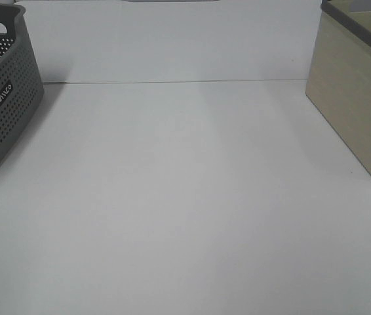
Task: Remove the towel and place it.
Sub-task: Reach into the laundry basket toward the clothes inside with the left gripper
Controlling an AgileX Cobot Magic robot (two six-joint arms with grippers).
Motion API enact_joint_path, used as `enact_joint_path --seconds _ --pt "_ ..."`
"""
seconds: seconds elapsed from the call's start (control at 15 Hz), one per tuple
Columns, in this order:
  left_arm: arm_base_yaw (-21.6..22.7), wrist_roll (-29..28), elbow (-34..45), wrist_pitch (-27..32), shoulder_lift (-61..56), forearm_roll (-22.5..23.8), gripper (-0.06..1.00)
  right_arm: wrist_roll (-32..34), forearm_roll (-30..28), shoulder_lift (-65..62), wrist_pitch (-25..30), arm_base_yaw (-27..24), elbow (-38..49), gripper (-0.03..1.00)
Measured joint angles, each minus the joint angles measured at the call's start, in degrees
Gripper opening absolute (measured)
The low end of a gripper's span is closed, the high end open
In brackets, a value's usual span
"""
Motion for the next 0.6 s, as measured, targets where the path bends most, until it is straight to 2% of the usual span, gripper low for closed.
enact_joint_path --seconds 0.6 --pt "0.0 0.0 0.0 0.0 0.0 0.0 0.99 0.0 0.0 0.0 0.0 0.0 0.0 0.78"
